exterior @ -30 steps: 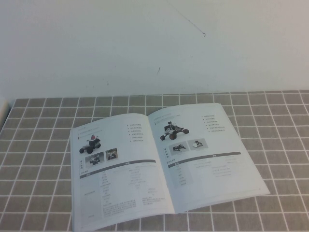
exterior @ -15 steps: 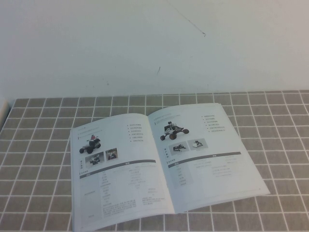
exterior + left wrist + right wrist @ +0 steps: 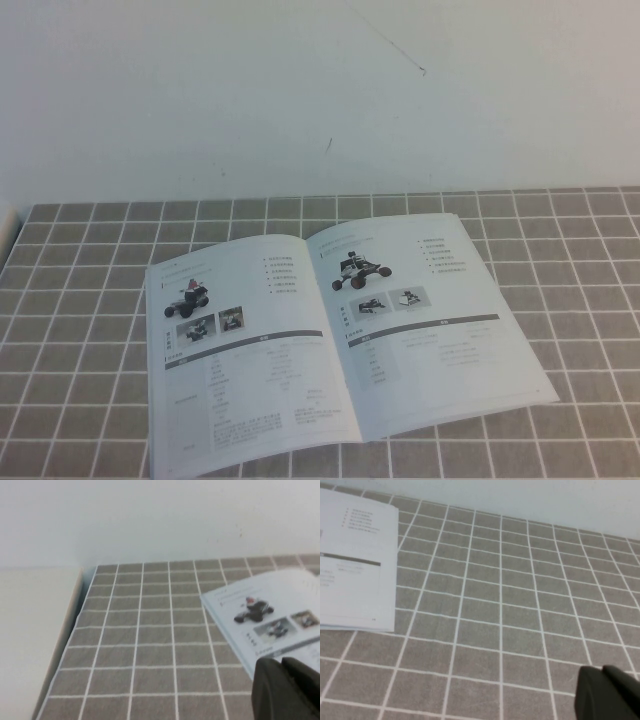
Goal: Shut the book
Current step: 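Close the open booklet and leave it lying on the table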
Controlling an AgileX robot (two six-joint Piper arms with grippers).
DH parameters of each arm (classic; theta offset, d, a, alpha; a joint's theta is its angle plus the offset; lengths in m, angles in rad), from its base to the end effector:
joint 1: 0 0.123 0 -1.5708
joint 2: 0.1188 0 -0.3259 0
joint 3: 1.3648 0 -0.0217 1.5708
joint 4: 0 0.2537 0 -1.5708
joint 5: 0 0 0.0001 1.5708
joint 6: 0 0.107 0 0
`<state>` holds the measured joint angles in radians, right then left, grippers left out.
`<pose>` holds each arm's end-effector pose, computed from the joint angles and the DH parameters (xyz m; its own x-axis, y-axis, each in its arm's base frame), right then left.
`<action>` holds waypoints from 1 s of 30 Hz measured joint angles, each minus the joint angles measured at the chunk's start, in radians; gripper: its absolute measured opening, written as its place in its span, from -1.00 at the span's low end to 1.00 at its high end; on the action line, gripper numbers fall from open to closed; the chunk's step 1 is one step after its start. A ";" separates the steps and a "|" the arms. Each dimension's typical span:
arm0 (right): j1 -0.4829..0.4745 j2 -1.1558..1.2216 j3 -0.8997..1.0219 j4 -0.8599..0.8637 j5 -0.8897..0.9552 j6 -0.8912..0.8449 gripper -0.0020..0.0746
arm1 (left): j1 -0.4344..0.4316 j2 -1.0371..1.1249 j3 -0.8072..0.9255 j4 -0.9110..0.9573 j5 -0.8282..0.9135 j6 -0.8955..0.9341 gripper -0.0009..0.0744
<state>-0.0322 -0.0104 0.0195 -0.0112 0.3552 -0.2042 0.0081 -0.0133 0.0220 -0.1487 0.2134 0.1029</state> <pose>0.0301 -0.0014 0.1703 -0.2748 -0.2043 -0.9395 -0.0231 0.9783 -0.2060 0.0332 -0.0031 0.1846 -0.1331 -0.0435 -0.9901 0.0174 0.9988 -0.0462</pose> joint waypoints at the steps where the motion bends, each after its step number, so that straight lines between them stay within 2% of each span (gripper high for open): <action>1: 0.000 0.000 0.000 -0.006 0.000 0.000 -0.95 | 0.000 0.000 0.000 -0.032 -0.023 0.000 -0.98; 7: 0.000 0.000 0.002 -0.092 -0.031 0.000 -0.95 | 0.000 0.000 0.000 -0.164 -0.141 -0.004 -0.99; 16: 0.000 0.000 0.009 -0.224 -0.441 -0.008 -0.95 | 0.000 0.000 0.000 -0.351 -0.395 -0.008 -0.98; 21: 0.000 0.000 0.009 -0.213 -0.589 0.165 -0.95 | 0.000 0.000 0.000 -0.370 -0.504 -0.008 -0.99; 30: -0.001 -0.001 0.003 -0.152 -0.614 0.144 -0.95 | 0.000 0.000 0.000 -0.378 -0.558 -0.008 -0.98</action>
<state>-0.0329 -0.0118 0.0225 -0.1629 -0.2591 -0.0598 0.0081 -0.0133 0.0220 -0.5267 -0.3449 0.0954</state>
